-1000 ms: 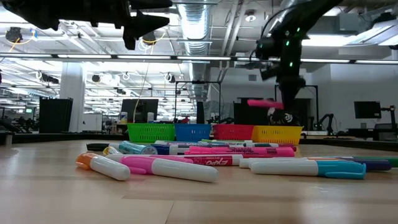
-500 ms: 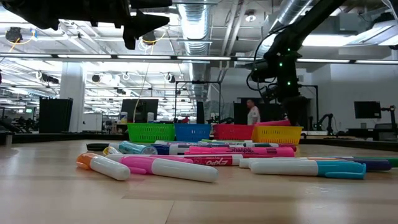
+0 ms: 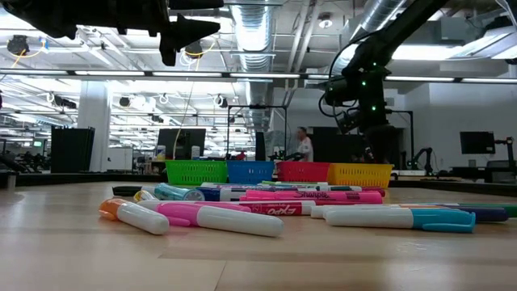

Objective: Pick & Place Markers
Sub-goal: Put the top large pink highlighter pen into the yellow bin, then put the large pink highlighter pen into the yellow bin

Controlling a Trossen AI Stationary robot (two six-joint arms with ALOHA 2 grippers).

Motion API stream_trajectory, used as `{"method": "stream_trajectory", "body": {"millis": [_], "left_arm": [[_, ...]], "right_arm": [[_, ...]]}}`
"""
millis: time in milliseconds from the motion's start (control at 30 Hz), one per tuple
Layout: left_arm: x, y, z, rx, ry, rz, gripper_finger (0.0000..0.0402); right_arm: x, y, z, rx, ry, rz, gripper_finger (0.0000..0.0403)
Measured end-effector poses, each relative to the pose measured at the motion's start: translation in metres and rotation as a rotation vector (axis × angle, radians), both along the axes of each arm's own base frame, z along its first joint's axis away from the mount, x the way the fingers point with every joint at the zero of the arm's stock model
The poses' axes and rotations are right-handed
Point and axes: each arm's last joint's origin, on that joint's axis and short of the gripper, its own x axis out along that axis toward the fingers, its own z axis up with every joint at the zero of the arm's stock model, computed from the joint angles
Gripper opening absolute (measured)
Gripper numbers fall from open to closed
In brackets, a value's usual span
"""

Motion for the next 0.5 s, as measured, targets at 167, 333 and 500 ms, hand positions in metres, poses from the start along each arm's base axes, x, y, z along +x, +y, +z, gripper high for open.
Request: {"method": "stream_trajectory", "body": {"millis": [167, 333, 500], "left_arm": [[0.000, 0.000, 0.000, 0.000, 0.001, 0.000, 0.0195], [0.000, -0.001, 0.000, 0.003, 0.000, -0.042, 0.0195], [0.000, -0.005, 0.000, -0.009, -0.002, -0.081, 0.0195]], "right_arm": [[0.001, 0.006, 0.001, 0.011, 0.016, -0.008, 0.0205], [0.004, 0.017, 0.023, -0.070, -0.054, -0.043, 0.0219], [0.001, 0.036, 0.063, -0.179, -0.212, -0.069, 0.0208]]}}
